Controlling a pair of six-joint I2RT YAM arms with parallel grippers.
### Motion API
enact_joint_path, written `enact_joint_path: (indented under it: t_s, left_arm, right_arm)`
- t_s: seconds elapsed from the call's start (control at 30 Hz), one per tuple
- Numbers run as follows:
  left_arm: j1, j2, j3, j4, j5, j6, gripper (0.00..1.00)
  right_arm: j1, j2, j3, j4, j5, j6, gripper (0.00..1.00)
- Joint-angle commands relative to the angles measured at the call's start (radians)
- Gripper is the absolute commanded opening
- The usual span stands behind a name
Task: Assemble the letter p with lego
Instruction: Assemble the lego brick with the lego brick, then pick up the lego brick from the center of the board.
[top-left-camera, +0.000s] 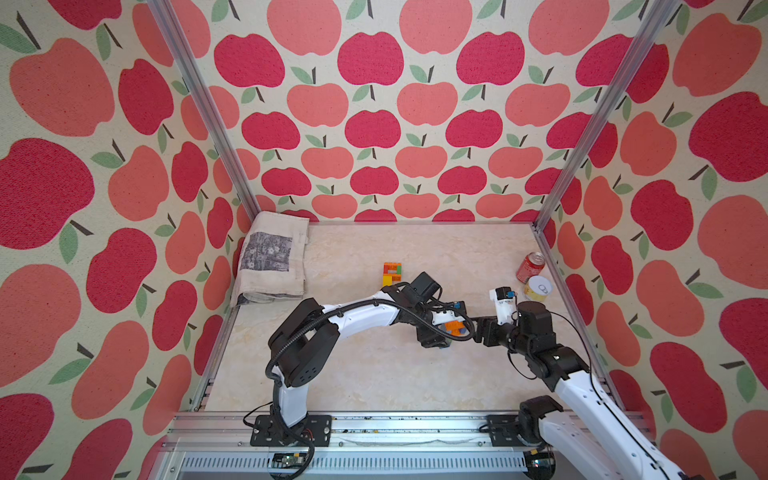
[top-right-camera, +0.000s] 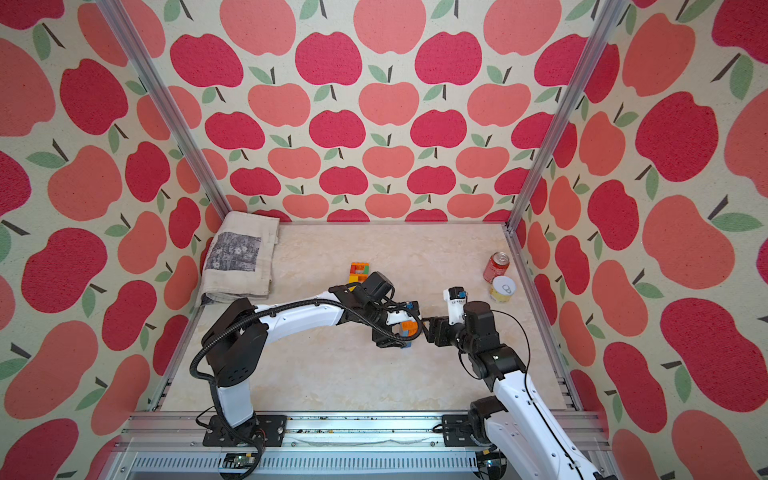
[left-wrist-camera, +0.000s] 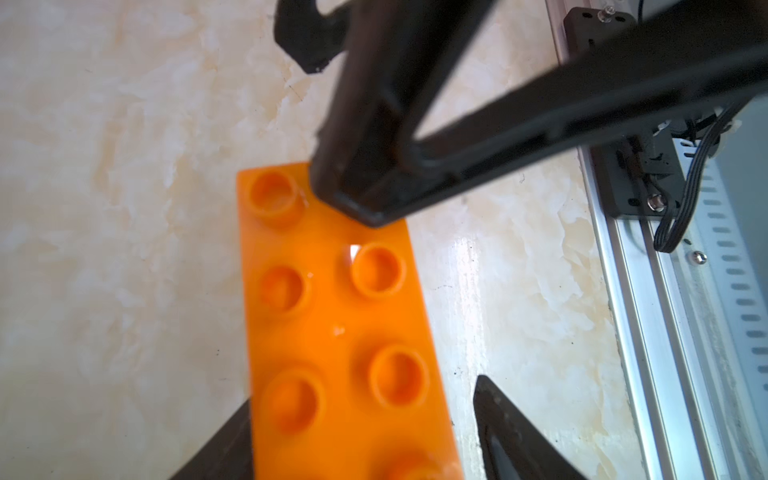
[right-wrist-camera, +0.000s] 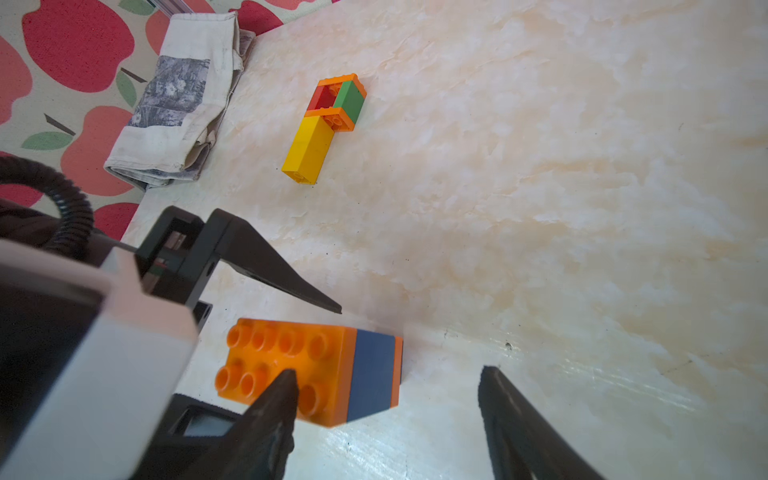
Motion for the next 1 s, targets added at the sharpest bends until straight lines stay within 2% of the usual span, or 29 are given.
enact_joint_path:
  t_s: [0.0,0.23,0.4,0.5,0.63,0.97]
  left_arm:
    - [0.007,-0.064,-0.060,0.179,0.030,-0.072,0.77]
    - [-0.003,-0.094,-0.145,0.274,-0.047,-0.140,0.77]
    - [-0.031,-0.081,-0.154,0.296,-0.119,-0.170,0.67]
    - [-0.035,-0.082,-0.162,0.296,-0.108,-0.177,0.55]
    - [-0.033,-0.078,-0.170,0.289,-0.085,-0.161,0.45]
    - [-0.032,-0.078,-0.213,0.304,-0.032,-0.047,0.38]
  right_arm:
    - [-0.006,0.004,-0.011,0.030,-0.016,0.021,0.72]
    - [-0.006,0.014,-0.007,0.044,-0.030,0.021,0.72]
    - [-0.006,0.017,-0.006,0.051,-0.037,0.024,0.71]
    - [-0.006,0.016,-0.006,0.047,-0.039,0.024,0.71]
    - [-0.006,0.013,-0.004,0.045,-0.037,0.025,0.71]
    - [-0.006,-0.004,0.021,0.007,-0.061,0.005,0.71]
